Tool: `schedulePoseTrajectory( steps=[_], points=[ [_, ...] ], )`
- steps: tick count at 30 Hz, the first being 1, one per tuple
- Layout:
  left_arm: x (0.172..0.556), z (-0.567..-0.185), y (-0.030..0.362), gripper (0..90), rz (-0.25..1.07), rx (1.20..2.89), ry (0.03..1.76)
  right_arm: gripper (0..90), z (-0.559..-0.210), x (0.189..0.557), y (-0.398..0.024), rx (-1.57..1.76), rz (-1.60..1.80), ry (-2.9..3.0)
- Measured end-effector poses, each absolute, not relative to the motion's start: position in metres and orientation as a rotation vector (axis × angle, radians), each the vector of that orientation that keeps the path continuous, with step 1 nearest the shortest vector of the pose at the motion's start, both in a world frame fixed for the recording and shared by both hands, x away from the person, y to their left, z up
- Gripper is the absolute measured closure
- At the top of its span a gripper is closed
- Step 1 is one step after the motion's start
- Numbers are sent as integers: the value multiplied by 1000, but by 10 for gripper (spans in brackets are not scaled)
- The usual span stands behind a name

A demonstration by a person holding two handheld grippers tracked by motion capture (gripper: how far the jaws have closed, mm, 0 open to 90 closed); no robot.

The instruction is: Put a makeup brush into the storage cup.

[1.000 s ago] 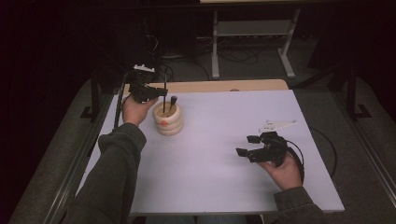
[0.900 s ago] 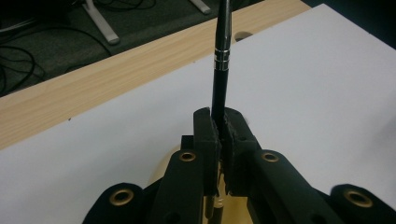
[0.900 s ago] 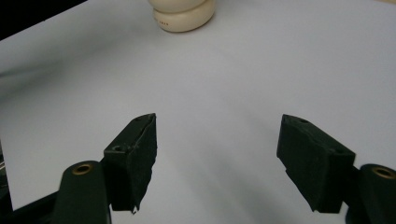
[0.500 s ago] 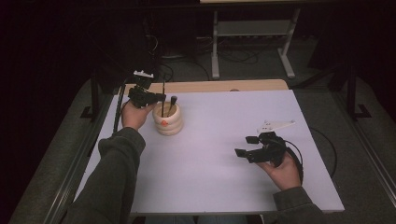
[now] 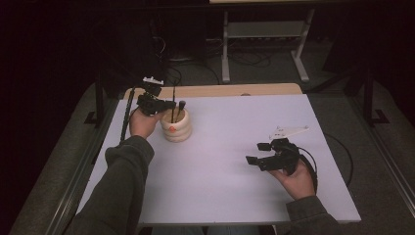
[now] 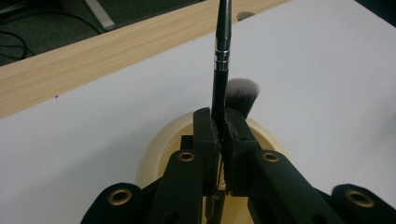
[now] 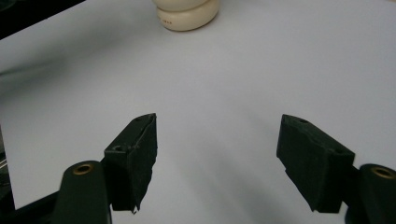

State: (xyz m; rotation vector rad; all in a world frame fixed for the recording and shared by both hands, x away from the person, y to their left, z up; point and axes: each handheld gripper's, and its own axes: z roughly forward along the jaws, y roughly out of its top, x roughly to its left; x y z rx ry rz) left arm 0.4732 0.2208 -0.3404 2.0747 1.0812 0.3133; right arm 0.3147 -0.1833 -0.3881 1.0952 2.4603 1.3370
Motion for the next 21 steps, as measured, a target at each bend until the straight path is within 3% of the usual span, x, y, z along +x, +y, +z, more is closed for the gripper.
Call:
schedulePoseTrajectory(
  steps=[4,5,6,21],
  points=[
    [472,-341,219,838,342,2108,1105,279,-388,314,-182,1097,1332,2465],
    [472,-341,220,762,353,2110,1111,279,-388,314,-183,1094,1332,2463],
    [472,-340,221,743,343,2092,1118,279,-388,314,-183,1092,1334,2460],
    [457,-333,226,703,310,2062,1056,275,-387,315,-186,1088,1331,2434]
  ],
)
